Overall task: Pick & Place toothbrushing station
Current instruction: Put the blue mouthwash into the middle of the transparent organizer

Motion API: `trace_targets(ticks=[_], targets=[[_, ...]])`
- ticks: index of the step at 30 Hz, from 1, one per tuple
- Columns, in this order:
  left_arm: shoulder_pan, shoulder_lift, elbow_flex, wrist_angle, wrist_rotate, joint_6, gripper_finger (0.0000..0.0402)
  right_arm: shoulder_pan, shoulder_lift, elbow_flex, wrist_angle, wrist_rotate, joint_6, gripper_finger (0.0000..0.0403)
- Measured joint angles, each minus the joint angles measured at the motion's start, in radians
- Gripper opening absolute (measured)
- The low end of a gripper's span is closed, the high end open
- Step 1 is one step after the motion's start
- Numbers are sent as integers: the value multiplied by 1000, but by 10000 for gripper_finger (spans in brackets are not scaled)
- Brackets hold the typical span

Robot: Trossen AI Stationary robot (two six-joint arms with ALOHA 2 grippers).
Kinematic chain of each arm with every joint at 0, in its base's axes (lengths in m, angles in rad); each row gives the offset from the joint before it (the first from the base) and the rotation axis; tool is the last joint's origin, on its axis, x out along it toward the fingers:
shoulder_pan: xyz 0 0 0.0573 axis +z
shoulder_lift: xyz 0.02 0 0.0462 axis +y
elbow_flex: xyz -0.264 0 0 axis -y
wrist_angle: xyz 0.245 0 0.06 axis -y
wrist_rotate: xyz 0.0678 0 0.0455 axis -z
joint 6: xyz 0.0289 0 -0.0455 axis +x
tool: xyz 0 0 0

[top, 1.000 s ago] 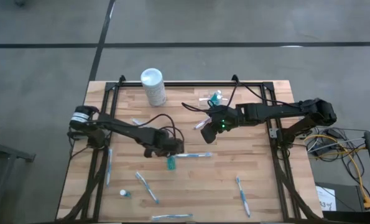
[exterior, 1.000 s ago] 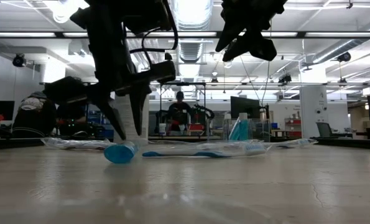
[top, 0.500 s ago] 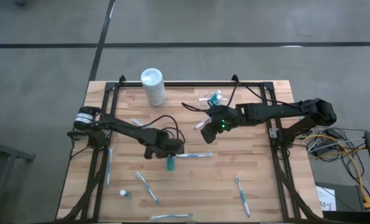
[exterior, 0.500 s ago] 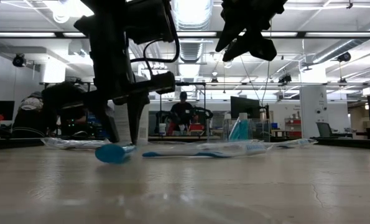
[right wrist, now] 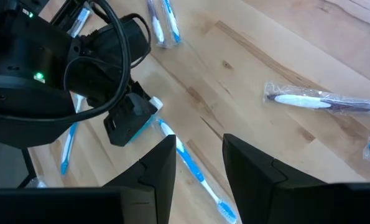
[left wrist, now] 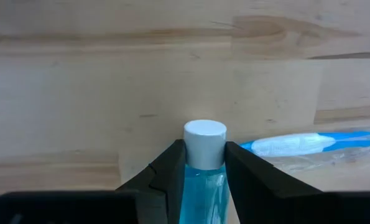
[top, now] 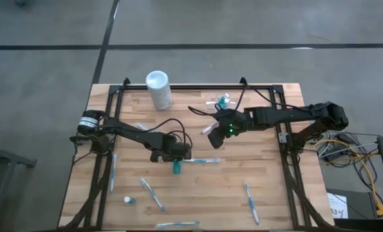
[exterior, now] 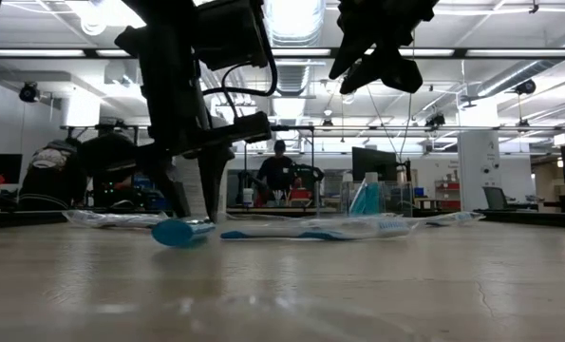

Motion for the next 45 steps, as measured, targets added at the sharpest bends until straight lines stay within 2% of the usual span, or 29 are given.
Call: trace_targets(ticks=[11,25,32,37,45], targets=[[6,6,-1,25,-3,71,113,0,0,0,0,0,0,127],[6,-42,-3,18,-132,143,109,0,0,0,0,0,0,128],[5,-64,22,17,-213,195,61,0,0,0,0,0,0,128],[5,-73,23,17,-220,213,10,0,0,0,0,0,0,128],[5,-73,22,19,-207,215,21,0,0,0,0,0,0,127]])
